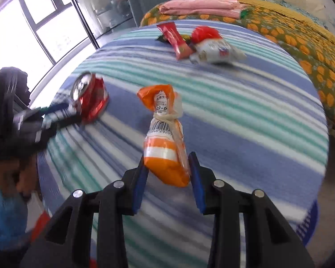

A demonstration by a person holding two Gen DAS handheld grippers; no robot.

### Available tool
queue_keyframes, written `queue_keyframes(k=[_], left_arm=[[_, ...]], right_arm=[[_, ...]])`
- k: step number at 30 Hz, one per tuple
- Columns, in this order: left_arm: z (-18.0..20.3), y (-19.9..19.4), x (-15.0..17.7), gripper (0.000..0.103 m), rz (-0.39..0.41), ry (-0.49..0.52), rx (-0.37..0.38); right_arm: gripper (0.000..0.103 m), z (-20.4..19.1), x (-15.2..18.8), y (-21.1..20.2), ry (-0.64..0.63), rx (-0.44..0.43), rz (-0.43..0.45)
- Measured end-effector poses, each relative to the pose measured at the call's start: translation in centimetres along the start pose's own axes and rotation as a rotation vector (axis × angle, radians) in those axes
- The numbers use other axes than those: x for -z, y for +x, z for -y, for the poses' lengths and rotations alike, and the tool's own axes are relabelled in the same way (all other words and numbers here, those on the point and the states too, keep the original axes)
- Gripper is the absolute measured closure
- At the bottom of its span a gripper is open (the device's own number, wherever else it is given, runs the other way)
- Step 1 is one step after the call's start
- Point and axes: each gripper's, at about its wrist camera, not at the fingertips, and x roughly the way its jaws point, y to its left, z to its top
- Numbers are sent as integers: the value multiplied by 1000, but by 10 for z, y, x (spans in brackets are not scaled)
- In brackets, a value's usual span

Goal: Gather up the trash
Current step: 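Grasp the crushed red can with the left tool while the right tool grasps the orange bottle, then carry the can and bottle over the wastebasket and open both tools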

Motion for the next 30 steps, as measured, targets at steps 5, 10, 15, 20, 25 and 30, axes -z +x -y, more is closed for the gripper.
queue_keyframes(k=[5,10,15,20,25,30], left_arm=[[8,12,-19,21,-10,17,-27],[5,19,-27,36,-26,27,-57],[5,16,-32,48,-13,35,-62],[10,9,-30,57,-11,45,-33],[34,0,-26,58,-6,65,32],[86,-9,-26,58,0,117,151]], right_arm=[[37,-1,4,-1,-49,66,-19],[36,-3,-16,8,-62,66,-23],[63,7,-29,23,-20,88,-40],[64,15,-18,10,19,44,-21],[64,27,3,-16,76,11,40],[64,62,28,-57,155,29,106]])
